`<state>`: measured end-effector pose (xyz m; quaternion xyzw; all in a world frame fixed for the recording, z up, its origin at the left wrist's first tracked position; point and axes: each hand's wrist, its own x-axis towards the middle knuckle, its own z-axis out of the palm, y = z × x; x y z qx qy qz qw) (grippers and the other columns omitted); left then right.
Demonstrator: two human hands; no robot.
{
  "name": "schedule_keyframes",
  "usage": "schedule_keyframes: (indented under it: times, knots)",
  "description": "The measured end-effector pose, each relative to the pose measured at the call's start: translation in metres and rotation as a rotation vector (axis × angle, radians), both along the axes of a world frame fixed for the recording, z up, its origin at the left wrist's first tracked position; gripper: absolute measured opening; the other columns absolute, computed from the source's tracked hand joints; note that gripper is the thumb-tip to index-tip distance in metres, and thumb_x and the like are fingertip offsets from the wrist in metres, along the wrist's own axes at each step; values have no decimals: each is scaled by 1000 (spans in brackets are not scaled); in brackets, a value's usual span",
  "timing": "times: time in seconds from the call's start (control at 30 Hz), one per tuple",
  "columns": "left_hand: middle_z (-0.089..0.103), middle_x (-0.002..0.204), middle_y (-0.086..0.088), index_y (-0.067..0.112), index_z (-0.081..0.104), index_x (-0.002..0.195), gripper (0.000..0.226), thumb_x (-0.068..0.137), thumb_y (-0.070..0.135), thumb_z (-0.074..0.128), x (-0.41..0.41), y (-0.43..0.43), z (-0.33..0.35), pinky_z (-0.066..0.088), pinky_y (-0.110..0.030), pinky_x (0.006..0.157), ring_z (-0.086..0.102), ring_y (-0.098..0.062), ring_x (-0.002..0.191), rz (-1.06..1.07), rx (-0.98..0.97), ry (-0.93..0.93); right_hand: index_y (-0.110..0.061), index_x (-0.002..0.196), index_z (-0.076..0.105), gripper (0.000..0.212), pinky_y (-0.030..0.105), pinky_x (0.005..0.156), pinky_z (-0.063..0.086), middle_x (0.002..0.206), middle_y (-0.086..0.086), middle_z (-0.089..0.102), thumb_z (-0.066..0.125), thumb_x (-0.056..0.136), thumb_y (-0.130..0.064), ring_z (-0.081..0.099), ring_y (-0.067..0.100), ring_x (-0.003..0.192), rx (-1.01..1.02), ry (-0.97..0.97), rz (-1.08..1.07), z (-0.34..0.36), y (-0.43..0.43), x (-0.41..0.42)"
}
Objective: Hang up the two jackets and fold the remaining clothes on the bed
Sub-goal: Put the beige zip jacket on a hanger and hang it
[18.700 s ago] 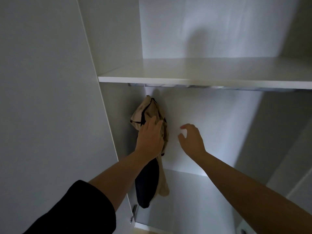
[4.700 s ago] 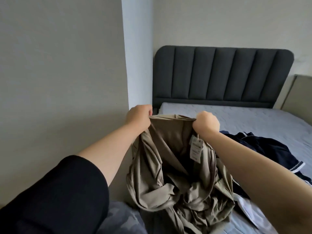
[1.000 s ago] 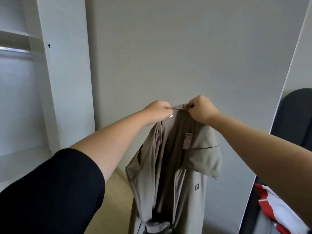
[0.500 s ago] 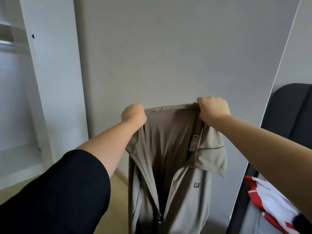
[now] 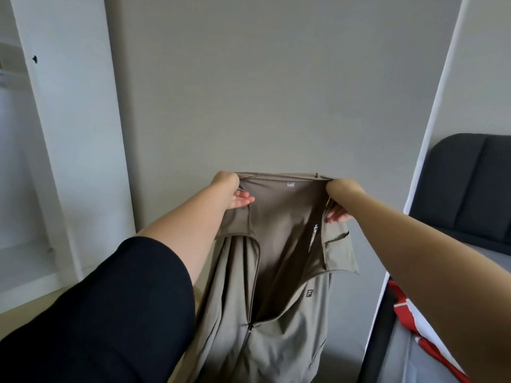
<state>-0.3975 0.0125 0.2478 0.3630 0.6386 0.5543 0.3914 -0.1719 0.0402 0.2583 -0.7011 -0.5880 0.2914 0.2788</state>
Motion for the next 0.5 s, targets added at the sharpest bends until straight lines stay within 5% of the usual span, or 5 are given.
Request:
schedule_keyframes:
  times: [0.13,0.3,0.4,0.5]
  knots:
    - [48,69,-13,5,33,134,41,96,6,16,13,-8,15,52,-35,46,60,-29,57,-38,26,0,13,71,60,38,36,51,56,55,26,63,30,86,-4,62,32,42,156,166,-74,2,-1,1]
    - [61,109,-25,-1,29,137,43,98,12,15,30,-20,36,47,-41,78,61,-38,106,-111,51,0,3,75,54,23,27,38,49,81,24,63,36,87,-4,61,34,55,322,391,-187,22,-12,11]
    - [54,126,-27,-3,27,139,45,100,14,16,47,-29,52,44,-42,90,56,-36,116,-154,85,-10,6,100,59,24,32,78,53,111,24,62,40,89,-4,62,41,95,454,427,-265,35,-27,25]
    - [50,132,-24,-6,34,135,44,99,14,19,73,-39,72,38,-43,101,50,-33,123,-197,143,-30,4,119,52,32,30,76,36,121,21,57,38,92,-4,54,36,110,608,382,-365,53,-59,45]
